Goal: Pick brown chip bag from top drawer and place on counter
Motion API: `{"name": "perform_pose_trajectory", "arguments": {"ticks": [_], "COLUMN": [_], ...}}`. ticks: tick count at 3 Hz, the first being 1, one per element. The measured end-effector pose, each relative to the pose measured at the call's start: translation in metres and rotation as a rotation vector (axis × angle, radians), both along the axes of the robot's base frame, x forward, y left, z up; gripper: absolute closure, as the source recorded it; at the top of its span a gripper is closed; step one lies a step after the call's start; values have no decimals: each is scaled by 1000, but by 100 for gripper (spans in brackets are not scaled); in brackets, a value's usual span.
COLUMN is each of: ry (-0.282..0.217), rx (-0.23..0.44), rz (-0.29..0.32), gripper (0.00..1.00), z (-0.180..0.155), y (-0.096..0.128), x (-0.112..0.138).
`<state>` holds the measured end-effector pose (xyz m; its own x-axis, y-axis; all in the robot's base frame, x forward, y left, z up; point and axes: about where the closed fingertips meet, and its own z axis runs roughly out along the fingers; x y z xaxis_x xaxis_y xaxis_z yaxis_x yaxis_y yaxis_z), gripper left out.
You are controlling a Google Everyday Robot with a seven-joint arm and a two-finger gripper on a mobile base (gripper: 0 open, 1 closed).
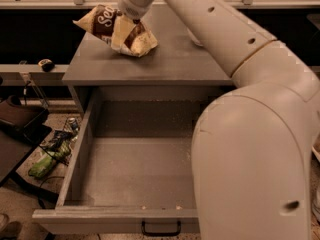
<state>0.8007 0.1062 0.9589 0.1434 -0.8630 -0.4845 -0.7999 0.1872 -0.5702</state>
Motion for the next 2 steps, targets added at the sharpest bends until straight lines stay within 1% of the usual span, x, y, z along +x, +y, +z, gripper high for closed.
{"name": "perform_pose_trajectory", "arguments": {"ticks": [1,2], "ry": [8,-25], "rx": [-55,-8], "rz": [-1,-76], "gripper": [0,0], "z": [46,112], "y": [-23,-68], "x": [-25,-68]}}
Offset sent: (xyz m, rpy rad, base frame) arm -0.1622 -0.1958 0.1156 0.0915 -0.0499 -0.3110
